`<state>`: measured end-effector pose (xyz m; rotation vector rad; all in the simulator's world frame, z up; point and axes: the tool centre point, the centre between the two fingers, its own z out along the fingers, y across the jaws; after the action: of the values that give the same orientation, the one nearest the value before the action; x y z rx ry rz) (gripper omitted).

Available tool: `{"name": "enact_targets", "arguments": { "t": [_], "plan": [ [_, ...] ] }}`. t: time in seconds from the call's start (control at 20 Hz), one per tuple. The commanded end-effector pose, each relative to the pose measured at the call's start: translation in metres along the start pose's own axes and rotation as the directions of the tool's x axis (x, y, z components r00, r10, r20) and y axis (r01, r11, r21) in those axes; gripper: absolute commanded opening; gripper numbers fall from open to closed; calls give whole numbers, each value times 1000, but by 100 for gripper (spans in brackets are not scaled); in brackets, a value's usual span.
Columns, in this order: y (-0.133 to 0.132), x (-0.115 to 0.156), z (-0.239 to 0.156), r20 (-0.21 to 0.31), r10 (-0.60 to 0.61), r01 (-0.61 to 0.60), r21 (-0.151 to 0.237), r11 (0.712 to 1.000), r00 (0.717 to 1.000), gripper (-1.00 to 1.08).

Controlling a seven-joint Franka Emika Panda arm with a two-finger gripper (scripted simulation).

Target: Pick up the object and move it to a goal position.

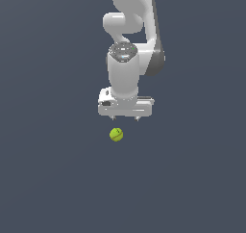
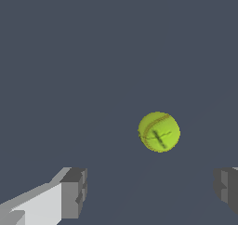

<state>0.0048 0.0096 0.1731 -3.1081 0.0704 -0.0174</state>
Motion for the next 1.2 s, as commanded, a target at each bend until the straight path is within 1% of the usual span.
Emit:
{"name": "enact_targets", "arguments": {
  "t": [0.0,0.4,0.7,0.9,1.15],
  "plan": [
    [0,0,0,0,0,0,0,1000,1000,100],
    [-7,0,-8,1,-23,23,20,1000,1000,100],
    [-7,0,-8,0,-28,28,21,999,1000,100],
    [-6,1,-5,2,-1,1,20,1000,1000,100],
    [-2,1,3,4,67,-67,18,998,998,100]
  ]
}}
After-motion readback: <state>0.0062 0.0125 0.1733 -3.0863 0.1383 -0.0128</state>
